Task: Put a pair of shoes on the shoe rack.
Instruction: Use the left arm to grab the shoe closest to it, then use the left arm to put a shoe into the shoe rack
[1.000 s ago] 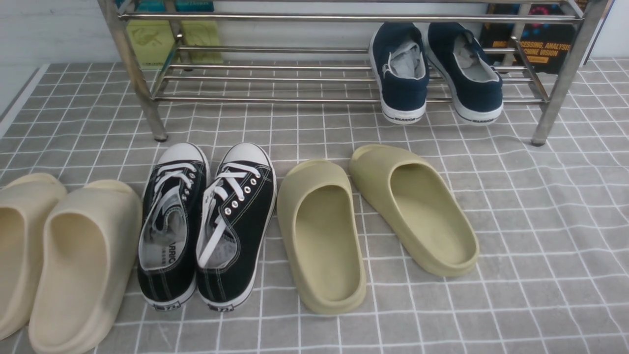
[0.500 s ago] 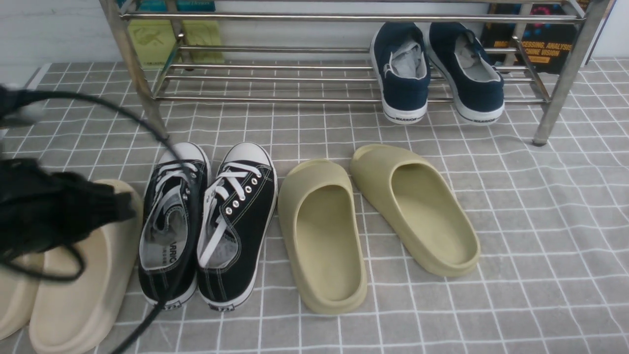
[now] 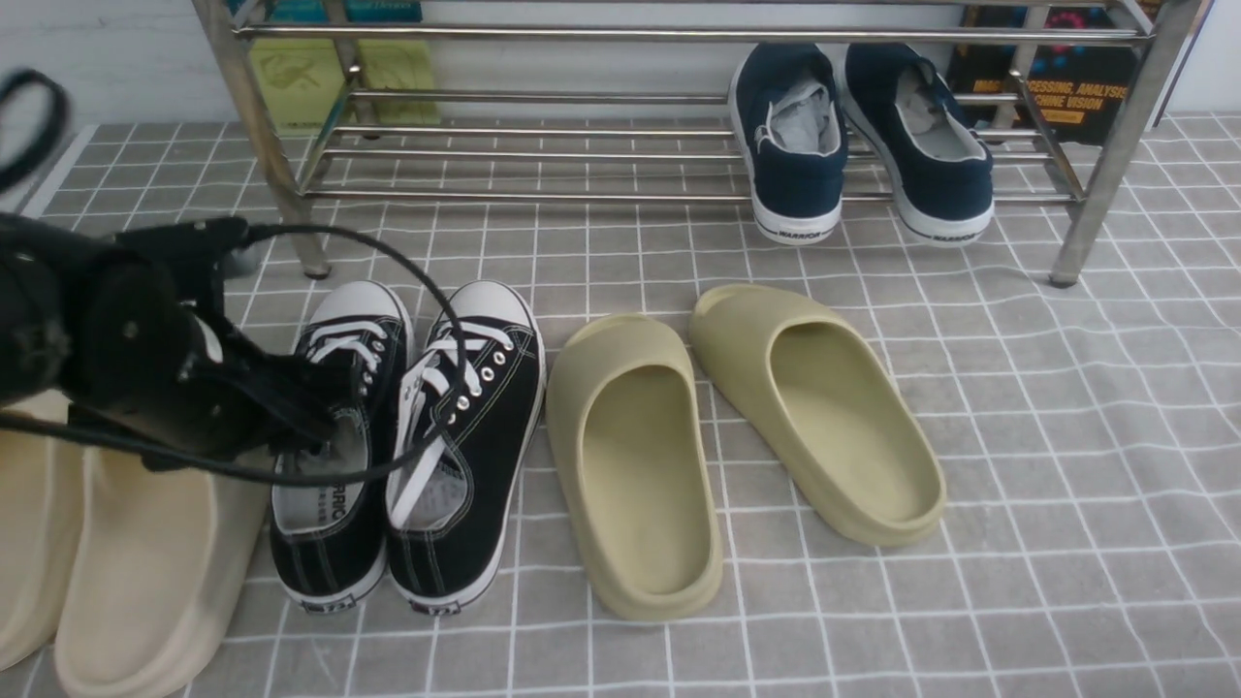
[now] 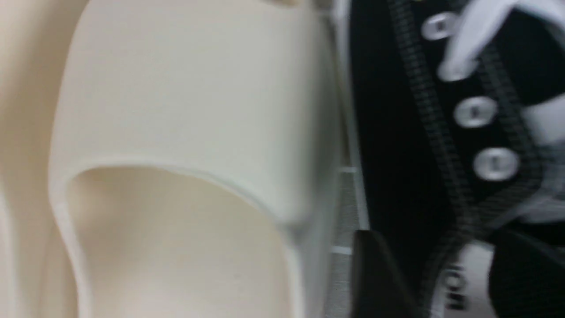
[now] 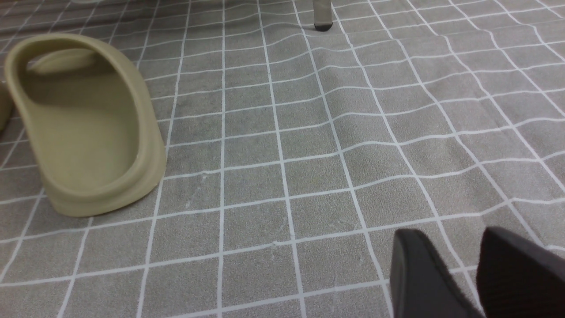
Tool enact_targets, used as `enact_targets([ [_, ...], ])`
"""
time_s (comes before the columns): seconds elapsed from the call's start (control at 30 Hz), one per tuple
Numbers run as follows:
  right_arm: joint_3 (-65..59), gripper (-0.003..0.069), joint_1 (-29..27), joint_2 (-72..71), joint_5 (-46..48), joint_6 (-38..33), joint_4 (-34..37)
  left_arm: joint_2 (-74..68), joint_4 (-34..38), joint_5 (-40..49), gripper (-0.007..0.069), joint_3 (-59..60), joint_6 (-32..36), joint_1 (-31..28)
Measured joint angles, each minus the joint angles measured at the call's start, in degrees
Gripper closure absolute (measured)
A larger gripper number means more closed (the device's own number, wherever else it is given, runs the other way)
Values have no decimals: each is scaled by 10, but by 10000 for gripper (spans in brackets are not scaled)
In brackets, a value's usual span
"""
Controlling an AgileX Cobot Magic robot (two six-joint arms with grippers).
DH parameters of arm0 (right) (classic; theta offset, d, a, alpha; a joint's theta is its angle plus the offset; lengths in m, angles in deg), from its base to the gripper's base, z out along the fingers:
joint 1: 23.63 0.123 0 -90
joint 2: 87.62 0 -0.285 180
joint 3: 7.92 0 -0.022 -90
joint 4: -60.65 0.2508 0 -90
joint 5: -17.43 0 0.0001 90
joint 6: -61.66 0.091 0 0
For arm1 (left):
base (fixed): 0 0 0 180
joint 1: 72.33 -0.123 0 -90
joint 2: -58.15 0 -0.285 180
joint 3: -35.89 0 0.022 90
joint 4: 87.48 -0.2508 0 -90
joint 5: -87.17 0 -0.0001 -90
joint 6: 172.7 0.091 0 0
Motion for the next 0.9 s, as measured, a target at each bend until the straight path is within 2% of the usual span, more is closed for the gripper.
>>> enact_targets([
  [0.03,0,420,0,0,0,0,0,-10,-11,0,365,0,-12,0],
  [0.1,0,420,0,0,0,0,0,-28,-28,-7,520,0,-37,0],
  [0.13,0,420,0,0,0,0,0,-30,-30,-9,553,0,-41,0],
  [0.17,0,420,0,0,0,0,0,-35,-33,-12,617,0,-48,2],
  [0.2,0,420,0,0,0,0,0,-36,-35,-12,638,-1,-53,3],
  [0.37,0,420,0,0,0,0,0,-6,-36,31,638,-24,-50,4],
  [0.47,0,420,0,0,0,0,0,86,-33,101,638,-58,-31,5],
  [0.6,0,420,0,0,0,0,0,142,-1,119,638,-117,-11,5],
  [0.73,0,420,0,0,0,0,0,122,34,126,638,-165,26,5],
  [0.9,0,420,0,0,0,0,0,25,58,150,638,-234,61,5],
])
